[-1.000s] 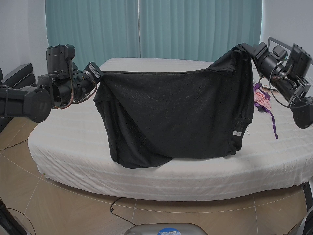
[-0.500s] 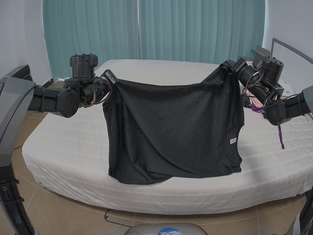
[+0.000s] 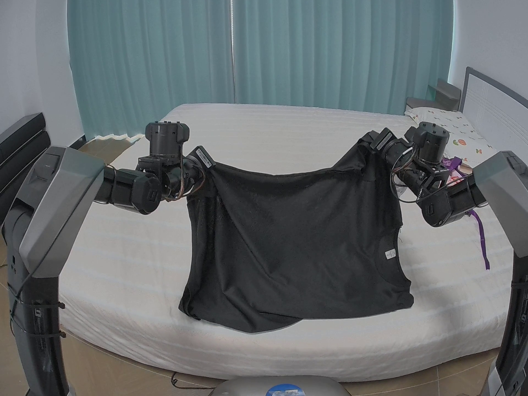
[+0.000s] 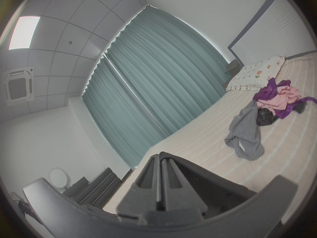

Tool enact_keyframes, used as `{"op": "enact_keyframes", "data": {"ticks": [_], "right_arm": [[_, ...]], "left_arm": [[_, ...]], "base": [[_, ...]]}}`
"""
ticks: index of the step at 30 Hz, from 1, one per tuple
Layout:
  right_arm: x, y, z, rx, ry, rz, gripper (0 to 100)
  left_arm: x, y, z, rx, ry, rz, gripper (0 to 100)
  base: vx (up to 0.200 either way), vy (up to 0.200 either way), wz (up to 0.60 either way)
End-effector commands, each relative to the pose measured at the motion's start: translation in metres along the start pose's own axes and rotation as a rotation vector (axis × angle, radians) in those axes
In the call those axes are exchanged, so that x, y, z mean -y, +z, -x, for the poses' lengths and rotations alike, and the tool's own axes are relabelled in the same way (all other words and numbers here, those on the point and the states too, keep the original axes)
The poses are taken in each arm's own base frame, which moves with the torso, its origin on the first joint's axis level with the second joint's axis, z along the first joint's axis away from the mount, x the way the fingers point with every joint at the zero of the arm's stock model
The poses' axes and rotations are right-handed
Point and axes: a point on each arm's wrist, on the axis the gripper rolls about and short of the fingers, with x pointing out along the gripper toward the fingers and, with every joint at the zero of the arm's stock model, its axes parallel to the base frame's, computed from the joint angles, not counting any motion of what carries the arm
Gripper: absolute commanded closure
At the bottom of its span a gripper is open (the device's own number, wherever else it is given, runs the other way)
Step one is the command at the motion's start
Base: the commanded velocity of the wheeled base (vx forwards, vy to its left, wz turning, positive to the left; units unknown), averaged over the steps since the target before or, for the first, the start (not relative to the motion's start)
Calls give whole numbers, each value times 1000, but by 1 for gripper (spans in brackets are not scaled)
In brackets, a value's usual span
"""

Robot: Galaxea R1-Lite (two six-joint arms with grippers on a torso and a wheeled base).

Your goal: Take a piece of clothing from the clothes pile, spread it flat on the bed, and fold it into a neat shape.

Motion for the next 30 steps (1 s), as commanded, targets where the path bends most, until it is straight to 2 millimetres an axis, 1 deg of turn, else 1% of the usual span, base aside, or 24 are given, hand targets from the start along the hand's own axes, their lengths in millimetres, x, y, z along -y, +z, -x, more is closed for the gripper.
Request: {"op": "enact_keyframes", "data": {"ticks": [1,3,7,8,9,11,12,13,14,17,18,19,22,24,25,27,30], "right_arm": [[24,-32,-8,-50,-57,5,100],[32,-42,-11,-53,-78,8,100],[43,-58,-14,-68,-96,17,100],[43,-59,-14,-72,-96,17,100],[48,-65,-15,-80,-103,19,100],[53,-70,-15,-92,-113,21,100],[56,-74,-15,-99,-119,23,0],[58,-76,-15,-104,-125,25,0],[63,-80,-15,-113,-133,25,0],[76,-96,-15,-149,-163,29,0],[79,-98,-15,-156,-170,29,0],[84,-104,-12,-180,-188,33,0],[92,-105,-9,-198,-215,38,0],[97,-91,-8,-177,-230,35,0],[97,-91,-8,-177,-230,35,0],[97,-57,-6,-111,-231,22,0],[103,-37,-3,-69,-246,4,0]], "left_arm": [[-16,-28,-20,-60,44,-10,100],[-16,-39,-24,-70,52,-19,100],[-12,-48,-33,-53,62,-24,100],[-13,-49,-34,-54,63,-23,100],[-16,-53,-40,-51,73,-24,100],[-21,-58,-45,-47,95,-22,100],[-24,-62,-48,-47,111,-16,100],[-27,-65,-50,-49,119,-9,100],[-30,-68,-52,-53,127,-1,0],[-38,-75,-57,-68,147,1,0],[-39,-75,-57,-68,149,1,0],[-41,-76,-58,-71,155,1,0],[-46,-76,-59,-73,168,2,0],[-54,-71,-58,-74,190,7,0],[-54,-71,-58,-74,190,7,0],[-66,-60,-55,-97,253,14,0],[-82,-50,-51,-145,334,21,0]], "base": [[0,0,0],[0,0,0],[0,0,0],[0,0,0],[0,0,0],[0,0,0],[0,0,0],[0,0,0],[0,0,0],[0,0,0],[0,0,0],[0,0,0],[0,0,0],[0,0,0],[0,0,0],[0,0,0],[0,0,0]]}}
